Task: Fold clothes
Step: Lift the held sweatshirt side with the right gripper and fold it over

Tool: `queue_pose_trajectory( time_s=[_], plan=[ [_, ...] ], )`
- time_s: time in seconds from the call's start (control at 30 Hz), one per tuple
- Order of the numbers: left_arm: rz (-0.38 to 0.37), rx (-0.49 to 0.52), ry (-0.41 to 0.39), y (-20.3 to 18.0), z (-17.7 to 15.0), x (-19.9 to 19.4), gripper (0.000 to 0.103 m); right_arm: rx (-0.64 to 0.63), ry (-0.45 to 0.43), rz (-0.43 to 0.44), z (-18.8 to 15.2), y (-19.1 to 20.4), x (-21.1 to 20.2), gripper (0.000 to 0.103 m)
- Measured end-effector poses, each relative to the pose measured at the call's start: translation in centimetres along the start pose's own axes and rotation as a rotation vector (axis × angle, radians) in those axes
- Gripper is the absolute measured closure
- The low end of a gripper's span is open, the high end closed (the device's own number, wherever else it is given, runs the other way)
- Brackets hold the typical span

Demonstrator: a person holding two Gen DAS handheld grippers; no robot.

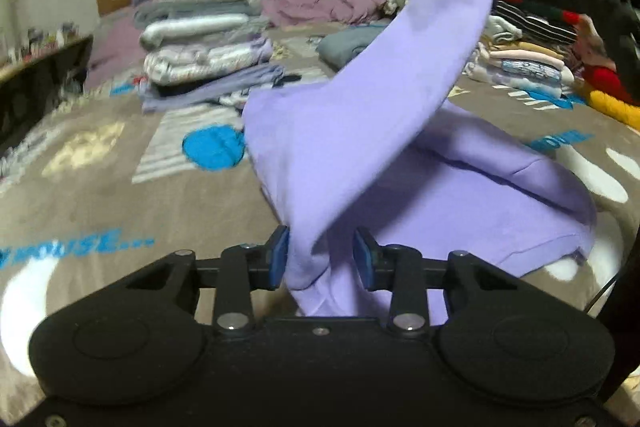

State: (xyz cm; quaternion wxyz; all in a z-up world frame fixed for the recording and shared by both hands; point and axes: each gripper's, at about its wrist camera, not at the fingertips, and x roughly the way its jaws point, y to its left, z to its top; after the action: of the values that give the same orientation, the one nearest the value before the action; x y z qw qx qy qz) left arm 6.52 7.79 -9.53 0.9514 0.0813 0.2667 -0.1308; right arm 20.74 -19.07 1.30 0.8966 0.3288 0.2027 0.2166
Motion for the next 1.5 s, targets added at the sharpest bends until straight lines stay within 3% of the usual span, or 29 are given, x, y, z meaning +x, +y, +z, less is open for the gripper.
queue_pose_trajectory(
  time_s=[0.13, 0.23, 0.6, 1.0, 1.1, 1.17, 1.2, 1.3, 1.37, 1.5],
  plan=[
    [0.021, 0.088, -0.040, -2.2, 0.5, -0.1, 0.086, -0.010, -0.030, -0.018, 1.5, -0.5, -1.6, 0.097],
    [0.030, 0.178, -0.055, -4.0, 0.6, -0.1, 0.090, -0.002, -0.051, -0.030, 2.2, -1.2, -2.7, 0.097],
    [-0.013, 0.355, -0.056, -8.2, 0.2, 1.1, 0.091, 0.047, -0.125, -0.078, 2.6, -5.4, -7.8, 0.097],
    [-0.052, 0.428, 0.023, -9.5, -1.0, 2.4, 0.091, 0.224, -0.185, -0.173, -2.3, -12.4, -12.1, 0.097],
    [-0.095, 0.423, 0.023, -9.1, -1.2, 2.1, 0.089, 0.247, -0.187, -0.199, -3.5, -13.5, -12.7, 0.097],
    [-0.150, 0.375, 0.013, -7.4, -0.9, 1.0, 0.066, 0.264, -0.192, -0.214, -4.3, -14.5, -13.0, 0.097],
    [-0.160, 0.300, -0.021, -5.6, -0.5, -0.1, 0.063, 0.270, -0.184, -0.222, -4.7, -15.0, -13.0, 0.097],
    [-0.181, 0.078, -0.116, -0.3, 0.7, -3.0, 0.064, 0.276, -0.165, -0.222, -5.6, -15.9, -12.7, 0.097],
    [-0.148, -0.050, -0.157, 2.8, 0.8, -3.8, 0.066, 0.273, -0.160, -0.214, -5.9, -16.1, -12.5, 0.097],
    [-0.100, -0.108, -0.143, 4.0, 0.4, -3.5, 0.067, 0.277, -0.155, -0.204, -6.3, -16.4, -12.4, 0.097]
  ],
)
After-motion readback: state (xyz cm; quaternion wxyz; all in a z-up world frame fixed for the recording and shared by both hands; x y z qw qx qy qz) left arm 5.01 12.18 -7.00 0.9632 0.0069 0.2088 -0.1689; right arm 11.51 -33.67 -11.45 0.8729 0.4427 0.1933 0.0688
